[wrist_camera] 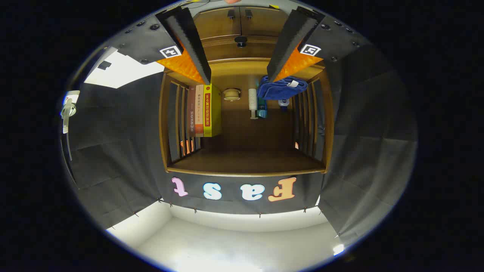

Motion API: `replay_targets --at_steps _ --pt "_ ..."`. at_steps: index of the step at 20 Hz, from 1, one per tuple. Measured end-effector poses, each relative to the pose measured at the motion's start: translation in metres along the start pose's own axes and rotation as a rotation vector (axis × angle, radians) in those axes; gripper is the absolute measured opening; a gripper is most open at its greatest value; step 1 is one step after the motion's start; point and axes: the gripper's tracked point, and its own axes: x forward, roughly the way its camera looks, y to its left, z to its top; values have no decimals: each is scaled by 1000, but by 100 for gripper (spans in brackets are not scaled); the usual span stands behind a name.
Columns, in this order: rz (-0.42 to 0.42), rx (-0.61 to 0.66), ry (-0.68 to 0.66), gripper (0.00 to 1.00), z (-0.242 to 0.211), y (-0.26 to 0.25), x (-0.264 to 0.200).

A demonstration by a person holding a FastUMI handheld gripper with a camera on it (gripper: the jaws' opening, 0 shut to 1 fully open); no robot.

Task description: Pull open the drawer, take out the items inside it, and place them on the countertop above the cabinet.

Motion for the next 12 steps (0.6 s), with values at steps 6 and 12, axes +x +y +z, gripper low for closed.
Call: replay_targets --at_steps 6,12 --pt "-8 4 1 98 -2 -1 1" --pt "-9 -1 1 98 -3 0 1"
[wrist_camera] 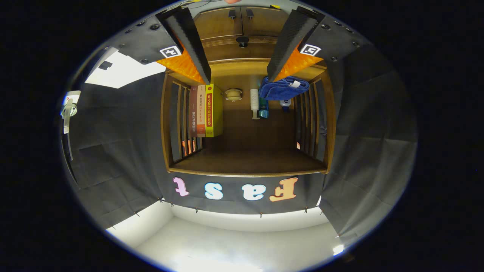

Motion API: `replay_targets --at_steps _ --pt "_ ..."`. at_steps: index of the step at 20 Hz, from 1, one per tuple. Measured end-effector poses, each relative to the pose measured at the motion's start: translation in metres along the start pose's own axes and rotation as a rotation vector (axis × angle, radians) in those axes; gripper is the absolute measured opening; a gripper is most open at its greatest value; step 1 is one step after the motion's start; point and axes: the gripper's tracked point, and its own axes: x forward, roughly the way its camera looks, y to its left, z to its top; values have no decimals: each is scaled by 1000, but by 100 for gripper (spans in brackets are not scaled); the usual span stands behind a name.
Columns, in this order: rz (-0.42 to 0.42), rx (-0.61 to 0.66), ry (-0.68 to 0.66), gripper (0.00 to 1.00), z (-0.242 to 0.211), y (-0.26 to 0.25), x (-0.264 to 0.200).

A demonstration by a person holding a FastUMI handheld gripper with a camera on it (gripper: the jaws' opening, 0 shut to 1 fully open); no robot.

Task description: Pull open the drawer, take out the items inside it, and place them on the countertop above the cabinet.

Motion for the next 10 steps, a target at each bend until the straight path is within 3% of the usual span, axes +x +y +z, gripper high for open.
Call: replay_targets --at_steps 10 --pt "-2 10 1 98 2 1 -2"
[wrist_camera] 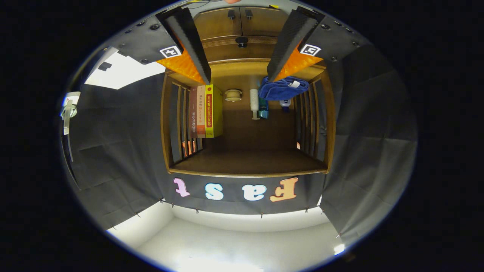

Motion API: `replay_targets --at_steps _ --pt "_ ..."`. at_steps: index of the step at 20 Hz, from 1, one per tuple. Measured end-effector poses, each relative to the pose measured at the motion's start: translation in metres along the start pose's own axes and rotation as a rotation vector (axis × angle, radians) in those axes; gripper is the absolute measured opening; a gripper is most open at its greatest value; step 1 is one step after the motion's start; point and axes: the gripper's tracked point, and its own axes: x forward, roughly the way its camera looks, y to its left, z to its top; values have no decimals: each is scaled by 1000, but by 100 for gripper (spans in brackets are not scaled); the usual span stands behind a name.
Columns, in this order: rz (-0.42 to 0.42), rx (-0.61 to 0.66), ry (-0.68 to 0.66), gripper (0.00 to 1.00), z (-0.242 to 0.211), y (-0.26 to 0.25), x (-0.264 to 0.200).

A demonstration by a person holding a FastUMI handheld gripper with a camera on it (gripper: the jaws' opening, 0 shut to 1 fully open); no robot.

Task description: Pull open the drawer, take out the items inside it, and place them on the countertop above the cabinet.

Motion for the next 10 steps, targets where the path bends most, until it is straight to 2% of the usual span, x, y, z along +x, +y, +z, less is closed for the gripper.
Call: replay_targets --at_steps 6,10 --pt "5 0 6 98 -1 3 3" --pt "36 4 -14 98 7 13 20"
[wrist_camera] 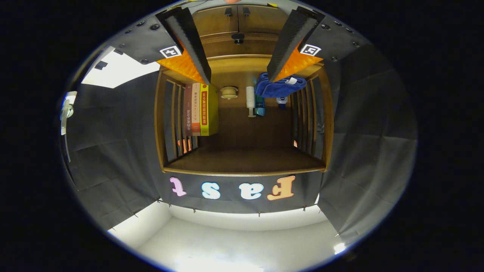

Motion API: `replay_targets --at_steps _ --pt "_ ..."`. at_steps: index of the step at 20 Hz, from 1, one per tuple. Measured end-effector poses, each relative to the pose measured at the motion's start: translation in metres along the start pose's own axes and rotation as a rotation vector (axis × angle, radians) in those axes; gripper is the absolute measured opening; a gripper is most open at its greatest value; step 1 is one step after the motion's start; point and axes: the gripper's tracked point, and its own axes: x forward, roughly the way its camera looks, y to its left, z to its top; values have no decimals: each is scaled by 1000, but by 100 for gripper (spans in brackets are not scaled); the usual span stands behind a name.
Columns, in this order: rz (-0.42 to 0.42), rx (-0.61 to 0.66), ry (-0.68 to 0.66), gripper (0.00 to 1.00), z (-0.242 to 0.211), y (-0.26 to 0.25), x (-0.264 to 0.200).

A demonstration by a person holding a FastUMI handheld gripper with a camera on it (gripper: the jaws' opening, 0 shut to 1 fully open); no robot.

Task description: Pull open the drawer, take out the items inside it, and place them on the countertop above the cabinet.

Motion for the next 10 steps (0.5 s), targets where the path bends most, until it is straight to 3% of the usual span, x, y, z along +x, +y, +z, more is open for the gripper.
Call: replay_targets --at_steps 7,10 --pt "7 16 -45 98 1 2 42" --pt "25 -4 -42 98 -25 5 58"
